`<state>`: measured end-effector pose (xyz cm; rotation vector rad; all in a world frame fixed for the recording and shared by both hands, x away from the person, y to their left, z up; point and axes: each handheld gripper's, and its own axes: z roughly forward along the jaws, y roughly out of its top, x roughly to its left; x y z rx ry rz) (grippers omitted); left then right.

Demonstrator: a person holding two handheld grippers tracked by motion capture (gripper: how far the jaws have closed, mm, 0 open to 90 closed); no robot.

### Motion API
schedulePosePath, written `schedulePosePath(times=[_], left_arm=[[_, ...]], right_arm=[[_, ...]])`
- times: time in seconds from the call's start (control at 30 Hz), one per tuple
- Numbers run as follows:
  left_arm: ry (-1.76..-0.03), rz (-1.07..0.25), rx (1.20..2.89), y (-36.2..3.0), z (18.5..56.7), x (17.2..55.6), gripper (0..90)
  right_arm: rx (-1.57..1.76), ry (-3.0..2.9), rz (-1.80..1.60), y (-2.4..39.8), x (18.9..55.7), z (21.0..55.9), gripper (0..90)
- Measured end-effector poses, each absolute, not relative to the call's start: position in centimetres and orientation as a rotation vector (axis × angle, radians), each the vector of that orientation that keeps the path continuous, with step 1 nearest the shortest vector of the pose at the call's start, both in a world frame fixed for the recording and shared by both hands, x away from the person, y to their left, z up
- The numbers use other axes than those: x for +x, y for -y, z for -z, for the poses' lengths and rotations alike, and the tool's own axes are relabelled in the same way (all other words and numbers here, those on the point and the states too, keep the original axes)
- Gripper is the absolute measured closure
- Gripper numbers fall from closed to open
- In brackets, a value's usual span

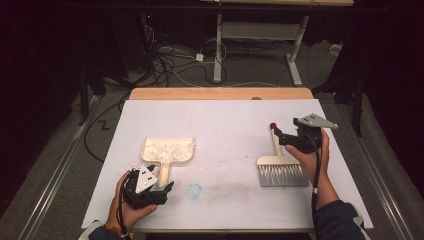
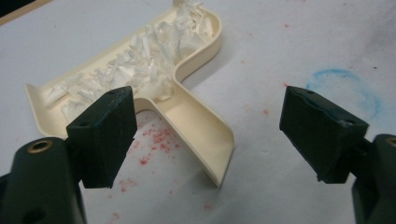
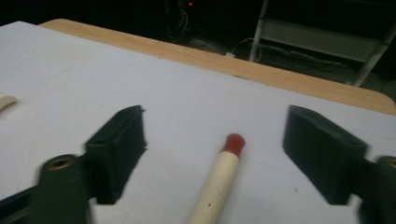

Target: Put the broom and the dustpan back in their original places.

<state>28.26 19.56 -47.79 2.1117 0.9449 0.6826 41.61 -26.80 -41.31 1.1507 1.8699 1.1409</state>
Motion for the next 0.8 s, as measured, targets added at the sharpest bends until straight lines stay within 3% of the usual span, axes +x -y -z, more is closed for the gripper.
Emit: schedulePosePath(times=[0.8], left_arm=[[-0.930, -0.682, 2.165, -19.3, 48.3, 28.6, 15.9]], right_arm=[[0.998, -1.894, -1.144, 25.5, 38.0, 39.4, 16.7]])
